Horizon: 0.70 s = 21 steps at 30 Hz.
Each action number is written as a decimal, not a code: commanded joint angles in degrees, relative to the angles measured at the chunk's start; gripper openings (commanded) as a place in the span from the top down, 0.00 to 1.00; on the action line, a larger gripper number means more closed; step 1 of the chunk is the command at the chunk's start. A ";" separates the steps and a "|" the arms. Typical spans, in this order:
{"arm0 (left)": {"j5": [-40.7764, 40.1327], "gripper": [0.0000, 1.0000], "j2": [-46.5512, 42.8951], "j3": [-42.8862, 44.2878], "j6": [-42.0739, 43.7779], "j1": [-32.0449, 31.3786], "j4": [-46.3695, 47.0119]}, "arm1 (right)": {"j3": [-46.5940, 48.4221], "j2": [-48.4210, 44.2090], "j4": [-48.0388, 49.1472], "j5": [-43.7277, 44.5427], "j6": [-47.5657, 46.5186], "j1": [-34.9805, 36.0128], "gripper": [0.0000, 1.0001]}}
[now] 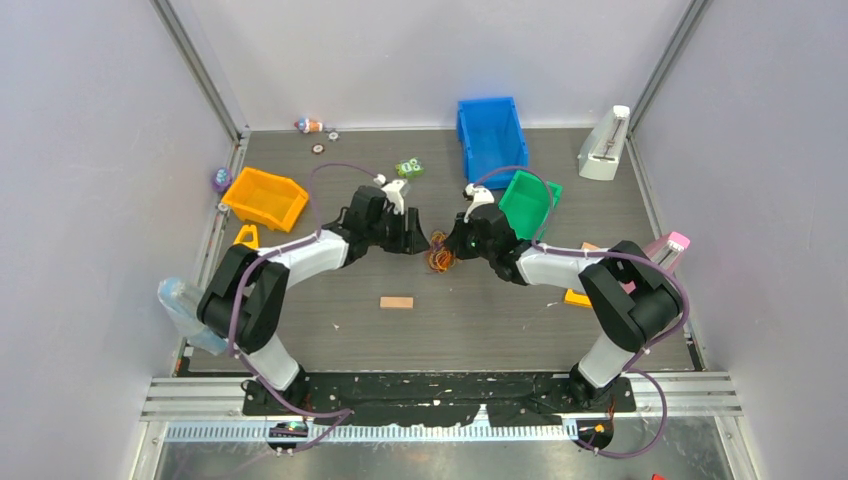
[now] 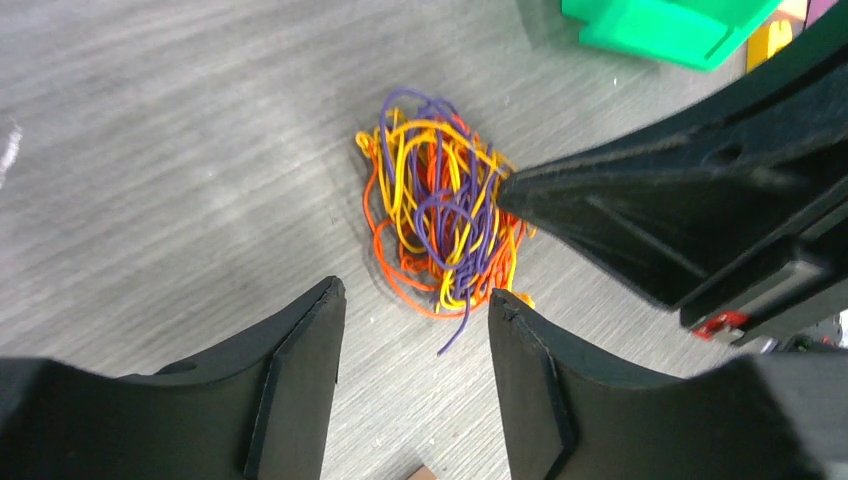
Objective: Untangle the cables
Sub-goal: Untie the cable.
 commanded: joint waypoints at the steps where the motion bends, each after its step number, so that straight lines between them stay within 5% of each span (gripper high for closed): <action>1: -3.88 0.42 0.09 5.59 0.99 0.25 -3.15 | 0.18 -1.12 1.62 0.27 -0.17 -0.11 0.95; 16: -0.22 0.40 6.39 6.22 -0.68 -0.29 -0.39 | 0.94 -0.61 0.56 0.36 -0.47 -0.13 0.95; 21: 1.29 0.58 10.16 9.59 -0.67 -0.67 -3.74 | 1.17 -0.38 0.38 0.34 -0.22 -0.11 0.94</action>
